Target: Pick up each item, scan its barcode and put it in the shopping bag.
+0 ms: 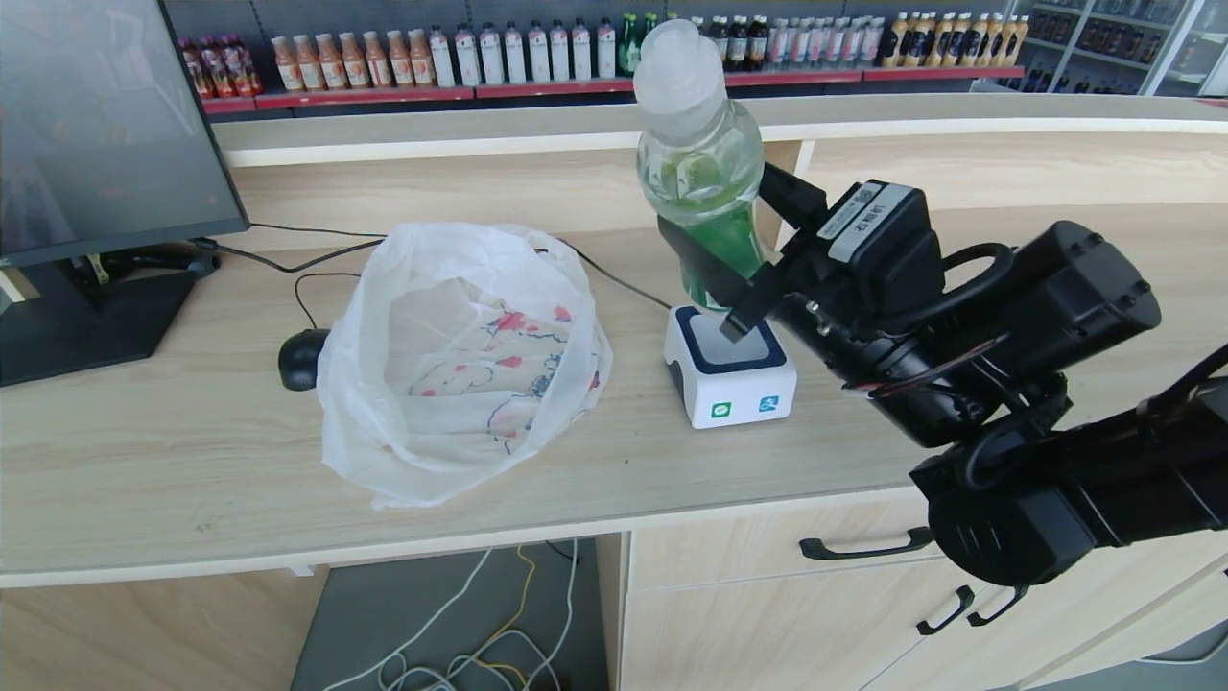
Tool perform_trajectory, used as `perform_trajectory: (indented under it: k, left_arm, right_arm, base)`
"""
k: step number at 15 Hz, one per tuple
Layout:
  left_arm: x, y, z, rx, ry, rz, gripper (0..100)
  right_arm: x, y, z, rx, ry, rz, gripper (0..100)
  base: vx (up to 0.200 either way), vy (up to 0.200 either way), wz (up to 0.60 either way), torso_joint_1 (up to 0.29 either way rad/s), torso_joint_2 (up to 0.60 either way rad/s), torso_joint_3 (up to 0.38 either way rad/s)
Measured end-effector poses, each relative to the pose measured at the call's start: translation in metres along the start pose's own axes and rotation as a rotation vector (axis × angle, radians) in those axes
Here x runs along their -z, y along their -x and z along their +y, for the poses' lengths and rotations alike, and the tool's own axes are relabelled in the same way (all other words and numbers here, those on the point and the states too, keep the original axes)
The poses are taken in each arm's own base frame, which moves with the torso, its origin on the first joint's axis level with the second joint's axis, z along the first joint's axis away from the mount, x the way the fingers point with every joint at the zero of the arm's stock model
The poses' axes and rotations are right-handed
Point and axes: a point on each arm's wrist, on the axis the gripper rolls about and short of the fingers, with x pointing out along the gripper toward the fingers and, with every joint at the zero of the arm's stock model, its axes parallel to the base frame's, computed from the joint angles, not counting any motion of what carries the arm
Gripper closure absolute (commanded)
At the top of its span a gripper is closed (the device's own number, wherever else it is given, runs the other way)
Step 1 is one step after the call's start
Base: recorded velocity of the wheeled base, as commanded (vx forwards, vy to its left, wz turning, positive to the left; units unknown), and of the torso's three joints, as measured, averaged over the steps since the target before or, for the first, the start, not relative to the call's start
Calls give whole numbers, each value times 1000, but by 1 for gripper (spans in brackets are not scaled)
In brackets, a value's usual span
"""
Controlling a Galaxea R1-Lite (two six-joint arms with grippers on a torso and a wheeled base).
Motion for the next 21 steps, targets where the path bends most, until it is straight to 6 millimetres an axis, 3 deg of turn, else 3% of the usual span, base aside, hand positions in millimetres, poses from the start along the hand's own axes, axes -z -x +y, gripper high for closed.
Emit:
perform_trajectory:
  k: [5,9,16,21]
  left_arm:
    - [0,0,0,0,0,0,0]
    - [0,0,0,0,0,0,0]
    - [0,0,0,-1,-4,0,0]
    - [0,0,0,0,-4,0,0]
  right_arm:
    - [-16,1,-8,202,-187,85,100]
    - [-15,18,-1,286,-392,186,100]
    - [-10,38,2,296,-495,253,100]
    - [7,50,-32,412,-477,271,100]
  base:
    - [0,0,0,0,0,0]
    - [0,0,0,0,0,0]
    - [0,0,0,0,0,0]
    - [0,0,0,0,0,0]
